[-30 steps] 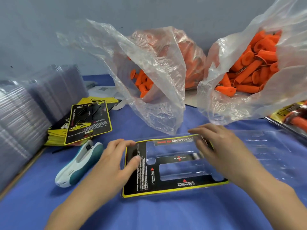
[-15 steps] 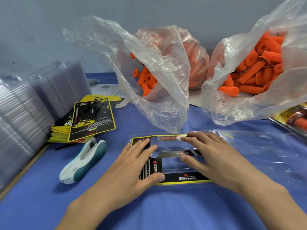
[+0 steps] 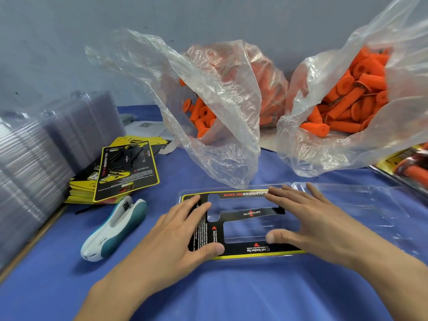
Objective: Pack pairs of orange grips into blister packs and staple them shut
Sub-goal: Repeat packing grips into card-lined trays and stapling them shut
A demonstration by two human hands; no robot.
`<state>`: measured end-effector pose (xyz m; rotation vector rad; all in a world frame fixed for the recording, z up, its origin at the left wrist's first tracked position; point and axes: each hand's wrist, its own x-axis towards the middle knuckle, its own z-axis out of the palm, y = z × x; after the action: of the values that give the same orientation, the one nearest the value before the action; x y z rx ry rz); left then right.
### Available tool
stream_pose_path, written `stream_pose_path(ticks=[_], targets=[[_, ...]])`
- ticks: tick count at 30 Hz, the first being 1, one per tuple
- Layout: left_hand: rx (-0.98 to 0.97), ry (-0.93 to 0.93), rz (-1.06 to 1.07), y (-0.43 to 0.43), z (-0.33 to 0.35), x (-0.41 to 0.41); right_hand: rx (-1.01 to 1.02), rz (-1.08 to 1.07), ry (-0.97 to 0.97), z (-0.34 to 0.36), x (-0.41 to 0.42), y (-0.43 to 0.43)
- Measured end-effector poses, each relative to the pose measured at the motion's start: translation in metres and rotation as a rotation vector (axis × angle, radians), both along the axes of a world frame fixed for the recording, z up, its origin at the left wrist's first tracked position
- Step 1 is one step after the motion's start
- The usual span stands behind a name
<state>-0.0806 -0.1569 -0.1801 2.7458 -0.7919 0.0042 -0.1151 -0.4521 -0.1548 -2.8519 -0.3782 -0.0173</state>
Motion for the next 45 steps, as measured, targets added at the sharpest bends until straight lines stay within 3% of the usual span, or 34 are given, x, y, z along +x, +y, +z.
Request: stream_pose_path(ticks=[7,18,26,37,45], targets=[[-0.02,-0.004,0.037,0.001,0.0,0.003,0.034,-0.096,-0.357,-0.001,-0.009,-0.002],[-0.029,0.006,0.04,0.002,0.003,0.003,0.03,-0.103,-0.184,-0.012,-0.015,-0.02],[-0.048,0.006,0.056,0.003,0.006,0.005,0.012,-0.096,-0.337,-0.01,-0.02,-0.017],[-0.041,-0.003,0.077,0.004,0.004,0.007,0.006,-0.103,-0.11,-0.011,-0.019,-0.017],[-0.017,-0.003,0.097,0.015,0.006,0.012,0.047,-0.151,-0.08,-0.007,-0.021,-0.022]])
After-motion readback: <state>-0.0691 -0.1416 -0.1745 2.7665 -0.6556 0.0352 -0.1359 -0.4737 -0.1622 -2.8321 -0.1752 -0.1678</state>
